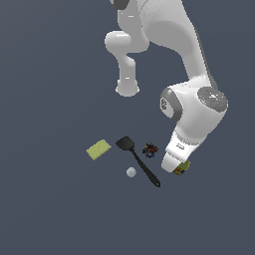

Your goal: Pick up a designated object from a clutter of objects.

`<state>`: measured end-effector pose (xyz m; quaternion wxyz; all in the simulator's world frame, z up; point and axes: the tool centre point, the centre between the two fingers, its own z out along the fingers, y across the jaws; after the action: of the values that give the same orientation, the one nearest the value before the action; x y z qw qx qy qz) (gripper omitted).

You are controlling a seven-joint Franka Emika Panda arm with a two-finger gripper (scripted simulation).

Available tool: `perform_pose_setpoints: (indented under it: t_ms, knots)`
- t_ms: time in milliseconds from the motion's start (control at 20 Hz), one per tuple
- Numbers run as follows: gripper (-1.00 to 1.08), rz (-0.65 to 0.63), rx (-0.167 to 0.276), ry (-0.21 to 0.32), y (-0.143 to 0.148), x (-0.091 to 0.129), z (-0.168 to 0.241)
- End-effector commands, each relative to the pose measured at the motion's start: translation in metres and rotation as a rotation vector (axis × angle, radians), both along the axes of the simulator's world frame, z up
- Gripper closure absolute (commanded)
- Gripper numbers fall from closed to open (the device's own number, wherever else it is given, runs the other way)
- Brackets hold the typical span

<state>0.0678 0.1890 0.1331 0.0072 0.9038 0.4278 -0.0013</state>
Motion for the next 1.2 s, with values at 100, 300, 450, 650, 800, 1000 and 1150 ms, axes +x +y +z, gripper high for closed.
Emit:
perform_pose_setpoints:
  t_ms: [100,300,450,650,800,1000,1150]
  knots:
    - [-0.92,0.079,0.01,0.003,0.02,-0.002,-0.018]
    - [-0.92,0.106,0.014,0.004,0.027,-0.003,-0.024]
    - [-0.92,0.101,0.013,0.006,0.026,-0.003,-0.024]
    - [-0.92,0.103,0.013,0.005,0.026,-0.003,-0.034]
    - [-0.92,0.105,0.013,0.005,0.027,-0.004,-0.049]
    - [-0.92,0.107,0.014,0.005,0.027,-0.004,-0.068]
    - [-0.92,0.107,0.014,0.005,0.027,-0.003,-0.074]
